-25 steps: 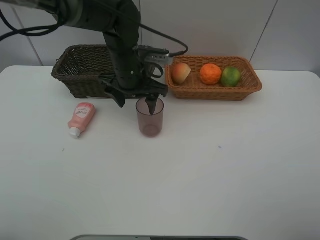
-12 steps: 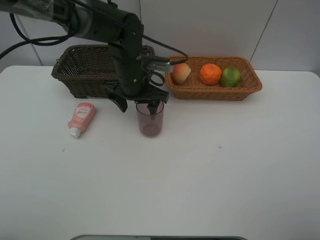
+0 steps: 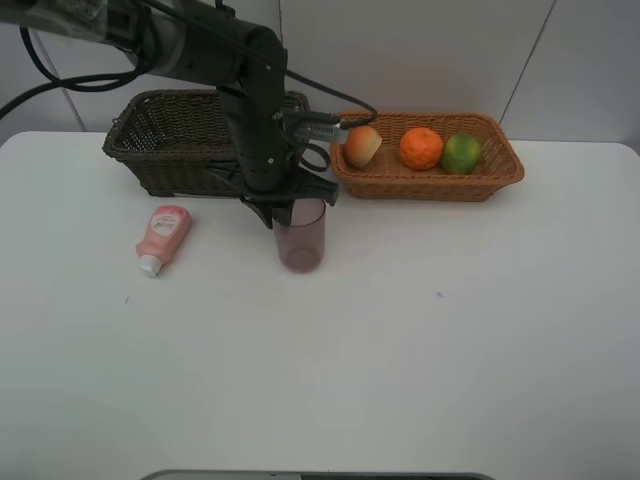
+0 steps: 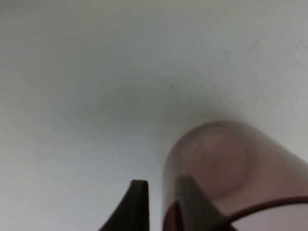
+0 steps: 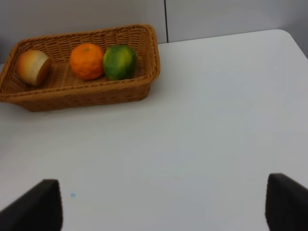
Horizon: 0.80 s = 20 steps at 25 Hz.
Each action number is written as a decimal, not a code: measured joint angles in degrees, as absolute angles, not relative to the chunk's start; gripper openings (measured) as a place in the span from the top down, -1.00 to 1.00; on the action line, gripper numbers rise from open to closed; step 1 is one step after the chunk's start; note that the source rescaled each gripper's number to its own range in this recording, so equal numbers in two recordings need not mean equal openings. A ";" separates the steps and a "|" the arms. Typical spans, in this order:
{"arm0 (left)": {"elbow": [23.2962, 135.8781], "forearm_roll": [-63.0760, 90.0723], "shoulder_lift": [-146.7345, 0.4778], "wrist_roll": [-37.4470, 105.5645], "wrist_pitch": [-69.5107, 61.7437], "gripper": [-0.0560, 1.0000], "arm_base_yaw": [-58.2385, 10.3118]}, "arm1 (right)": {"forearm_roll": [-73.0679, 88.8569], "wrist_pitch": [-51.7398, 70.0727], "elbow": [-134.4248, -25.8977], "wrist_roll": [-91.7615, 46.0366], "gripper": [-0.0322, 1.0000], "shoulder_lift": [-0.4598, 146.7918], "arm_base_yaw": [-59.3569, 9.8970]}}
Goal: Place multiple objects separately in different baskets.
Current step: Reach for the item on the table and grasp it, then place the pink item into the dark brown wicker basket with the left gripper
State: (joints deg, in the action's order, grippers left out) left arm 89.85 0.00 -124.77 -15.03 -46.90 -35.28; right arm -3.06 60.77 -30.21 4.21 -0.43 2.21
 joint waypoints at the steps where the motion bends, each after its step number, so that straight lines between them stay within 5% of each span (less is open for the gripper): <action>1: 89.85 0.00 -124.77 -15.03 -46.90 0.86 -35.28 | -3.06 60.77 -30.21 4.21 -0.67 -0.43 2.21; 20: 90.04 0.00 -125.28 -15.03 -47.24 0.89 -35.28 | -3.06 60.77 -30.21 4.21 -0.67 -0.43 2.21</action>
